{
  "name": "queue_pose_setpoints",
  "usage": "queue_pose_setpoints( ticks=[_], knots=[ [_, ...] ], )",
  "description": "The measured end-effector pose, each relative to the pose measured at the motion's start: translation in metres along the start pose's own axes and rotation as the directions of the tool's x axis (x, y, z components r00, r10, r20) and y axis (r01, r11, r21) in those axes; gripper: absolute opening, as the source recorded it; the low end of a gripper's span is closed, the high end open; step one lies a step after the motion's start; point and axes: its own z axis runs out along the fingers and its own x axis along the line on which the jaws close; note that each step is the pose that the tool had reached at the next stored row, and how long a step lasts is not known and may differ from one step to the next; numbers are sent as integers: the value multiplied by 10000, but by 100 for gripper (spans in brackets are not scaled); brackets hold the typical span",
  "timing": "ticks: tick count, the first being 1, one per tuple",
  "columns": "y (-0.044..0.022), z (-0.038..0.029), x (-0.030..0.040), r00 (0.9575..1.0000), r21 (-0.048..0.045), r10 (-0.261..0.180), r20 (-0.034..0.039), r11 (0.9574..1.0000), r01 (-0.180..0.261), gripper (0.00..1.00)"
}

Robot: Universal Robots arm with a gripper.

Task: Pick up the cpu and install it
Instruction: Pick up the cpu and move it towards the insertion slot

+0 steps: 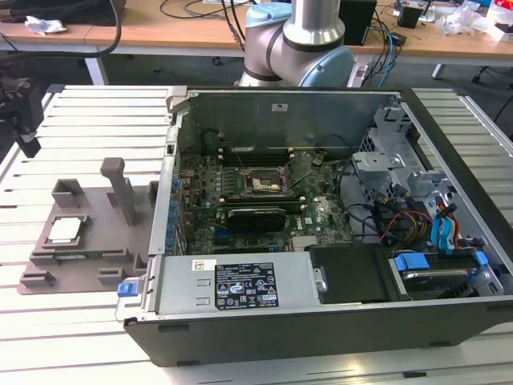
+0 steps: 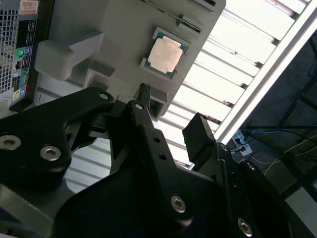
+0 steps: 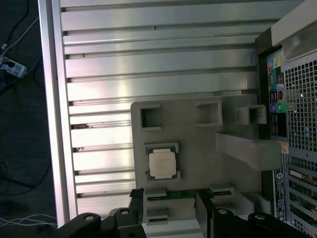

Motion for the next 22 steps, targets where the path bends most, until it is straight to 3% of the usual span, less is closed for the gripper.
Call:
queue_pose_setpoints(
  ticks=[22],
  knots=[
    [3,132,4,10000,0,0,1,10000,0,55]
  ],
)
